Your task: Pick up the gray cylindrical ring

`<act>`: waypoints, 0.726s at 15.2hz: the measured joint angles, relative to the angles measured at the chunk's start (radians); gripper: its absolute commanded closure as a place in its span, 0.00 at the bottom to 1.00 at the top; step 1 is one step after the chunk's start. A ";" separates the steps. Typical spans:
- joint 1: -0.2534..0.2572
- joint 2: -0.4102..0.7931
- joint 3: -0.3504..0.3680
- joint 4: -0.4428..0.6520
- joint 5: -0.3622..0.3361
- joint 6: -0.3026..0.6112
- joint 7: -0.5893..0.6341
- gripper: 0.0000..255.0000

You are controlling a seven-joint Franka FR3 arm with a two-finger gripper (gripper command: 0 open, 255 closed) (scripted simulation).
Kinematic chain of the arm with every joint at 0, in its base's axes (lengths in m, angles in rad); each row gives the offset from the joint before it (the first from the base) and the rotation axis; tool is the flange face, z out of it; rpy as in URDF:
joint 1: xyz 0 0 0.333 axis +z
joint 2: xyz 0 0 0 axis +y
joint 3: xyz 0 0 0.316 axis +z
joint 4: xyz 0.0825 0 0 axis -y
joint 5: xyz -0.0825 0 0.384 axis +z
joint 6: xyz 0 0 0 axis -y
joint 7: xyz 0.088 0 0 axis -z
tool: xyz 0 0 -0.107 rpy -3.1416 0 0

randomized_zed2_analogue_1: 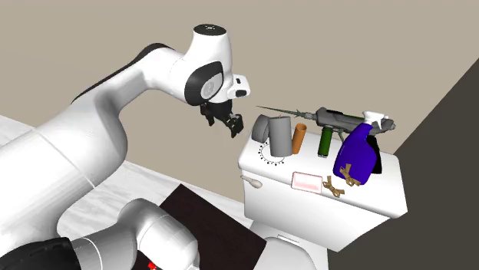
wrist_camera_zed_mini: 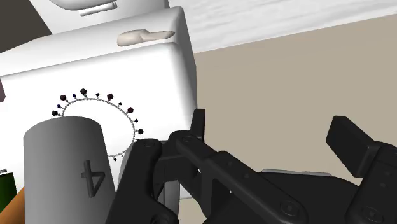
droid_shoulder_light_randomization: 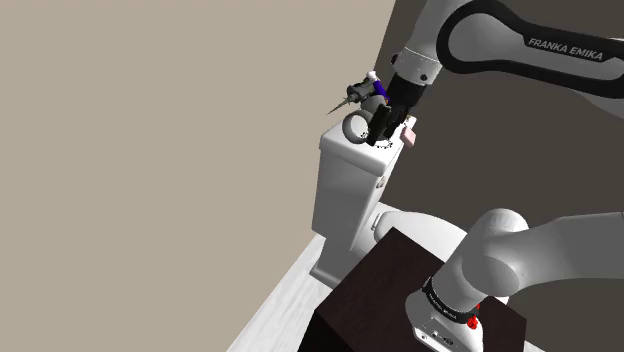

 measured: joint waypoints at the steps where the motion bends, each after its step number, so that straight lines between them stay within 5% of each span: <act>1: 0.000 0.000 0.000 0.000 0.000 0.000 0.000 0.00; 11: -0.215 0.143 0.115 0.087 -0.211 0.130 0.365 0.00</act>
